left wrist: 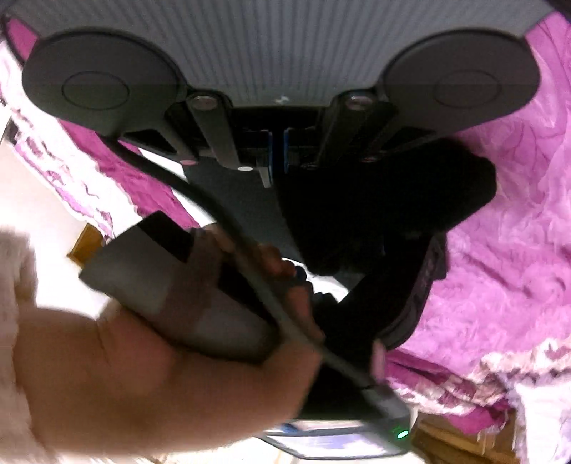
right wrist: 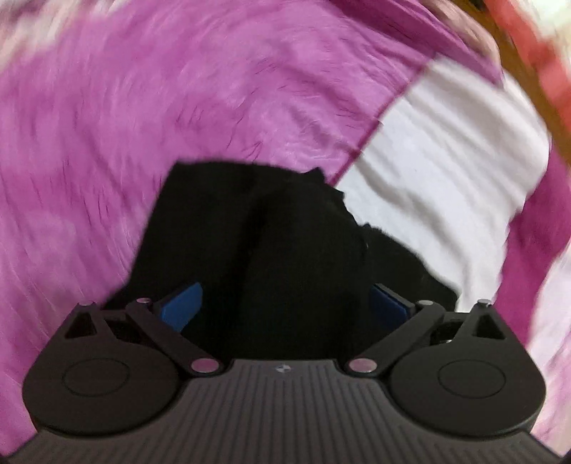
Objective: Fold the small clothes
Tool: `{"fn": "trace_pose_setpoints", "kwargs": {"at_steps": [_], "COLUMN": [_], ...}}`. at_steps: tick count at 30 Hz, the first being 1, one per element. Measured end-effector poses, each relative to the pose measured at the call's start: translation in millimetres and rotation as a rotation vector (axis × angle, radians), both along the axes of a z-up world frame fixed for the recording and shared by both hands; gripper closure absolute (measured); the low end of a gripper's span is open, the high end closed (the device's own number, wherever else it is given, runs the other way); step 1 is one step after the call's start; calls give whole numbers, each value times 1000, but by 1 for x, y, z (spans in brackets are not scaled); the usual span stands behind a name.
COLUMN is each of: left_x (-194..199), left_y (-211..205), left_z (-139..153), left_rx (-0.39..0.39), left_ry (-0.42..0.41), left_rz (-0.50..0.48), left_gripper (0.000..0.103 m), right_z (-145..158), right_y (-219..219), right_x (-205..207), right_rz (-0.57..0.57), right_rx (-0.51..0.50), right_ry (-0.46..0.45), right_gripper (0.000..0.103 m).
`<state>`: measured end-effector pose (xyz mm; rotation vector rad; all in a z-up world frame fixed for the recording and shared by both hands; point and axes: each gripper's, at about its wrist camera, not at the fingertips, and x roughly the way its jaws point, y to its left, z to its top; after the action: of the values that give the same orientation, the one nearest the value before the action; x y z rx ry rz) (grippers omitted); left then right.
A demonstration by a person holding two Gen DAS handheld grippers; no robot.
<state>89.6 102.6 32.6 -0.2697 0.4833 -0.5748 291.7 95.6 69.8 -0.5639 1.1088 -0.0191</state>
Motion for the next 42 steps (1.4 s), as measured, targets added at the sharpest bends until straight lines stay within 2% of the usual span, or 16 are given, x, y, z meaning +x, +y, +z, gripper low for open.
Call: {"fn": "trace_pose_setpoints", "kwargs": {"at_steps": [3,5,8,10,12,13,14,17,19,21,24,27,31,35,42], "left_x": [1,0,-1,-6,-10,-11,-12,-10,-6,-1,14,24,29,29,22], "left_y": [1,3,4,0,-6,-8,-9,-9,-4,3,22,40,57,68,87], "left_z": [2,3,2,3,6,7,7,9,14,21,26,23,10,-5,-12], "left_rx": [11,0,5,34,79,95,99,97,69,32,-73,-166,-192,-178,-168], "left_ry": [4,18,9,-33,-90,-111,-121,-133,-145,-152,-69,30,154,253,270], "left_rz": [-7,-10,-24,-35,-40,-36,-32,-23,-29,-5,55,103,190,267,285], "left_gripper": [96,96,96,96,96,96,97,97,97,100,102,103,102,102,102], "right_z": [-4,0,3,7,8,2,-5,-13,0,21,50,70,75,59,25], "right_y": [6,12,13,7,2,0,-3,-6,-7,-19,-41,-50,-37,-10,21], "right_x": [-2,-9,-20,-25,-28,-26,-23,-16,-18,-18,-10,-4,5,14,11], "right_rz": [-36,-42,-64,-79,-72,-68,-83,-73,-76,-127,-223,-274,-253,-225,-200], "right_rx": [-78,-134,-178,-173,-148,-141,-140,-154,-75,50,203,287,282,246,190], "right_ry": [2,-34,-51,-51,-44,-20,5,-23,-80,-120,-175,-197,-194,-156,-119], "right_gripper": [18,29,31,32,52,69,73,81,82,82,82,82,82,82,82]}}
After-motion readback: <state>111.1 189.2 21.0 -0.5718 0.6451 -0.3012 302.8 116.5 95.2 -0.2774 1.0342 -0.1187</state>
